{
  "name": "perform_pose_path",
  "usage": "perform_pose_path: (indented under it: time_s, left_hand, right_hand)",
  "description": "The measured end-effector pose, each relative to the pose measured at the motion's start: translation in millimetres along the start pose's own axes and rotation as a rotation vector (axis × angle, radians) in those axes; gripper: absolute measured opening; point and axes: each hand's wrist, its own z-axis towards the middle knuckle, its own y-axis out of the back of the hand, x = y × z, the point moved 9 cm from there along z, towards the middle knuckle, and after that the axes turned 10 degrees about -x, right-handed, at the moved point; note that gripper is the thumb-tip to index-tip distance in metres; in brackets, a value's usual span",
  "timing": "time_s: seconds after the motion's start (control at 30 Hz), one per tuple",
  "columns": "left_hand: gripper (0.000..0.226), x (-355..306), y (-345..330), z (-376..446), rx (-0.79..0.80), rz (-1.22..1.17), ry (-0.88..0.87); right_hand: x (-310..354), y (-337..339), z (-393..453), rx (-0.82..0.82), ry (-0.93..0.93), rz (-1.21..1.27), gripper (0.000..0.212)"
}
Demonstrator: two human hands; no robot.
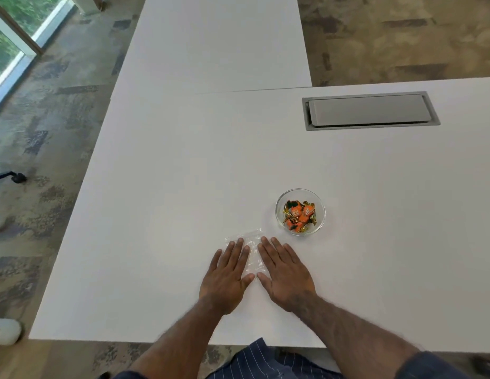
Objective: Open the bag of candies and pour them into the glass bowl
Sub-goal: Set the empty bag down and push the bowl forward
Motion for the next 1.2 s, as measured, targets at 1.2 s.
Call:
perform_pose_path:
  time_s: [1.2]
  left_hand:
    - [0.033,-85.1,42.6,122.2,-0.113,-1.858,0.938]
  right_hand:
    - [-126.4,45.4,33.7,-0.508,-1.212,1.572,0.020]
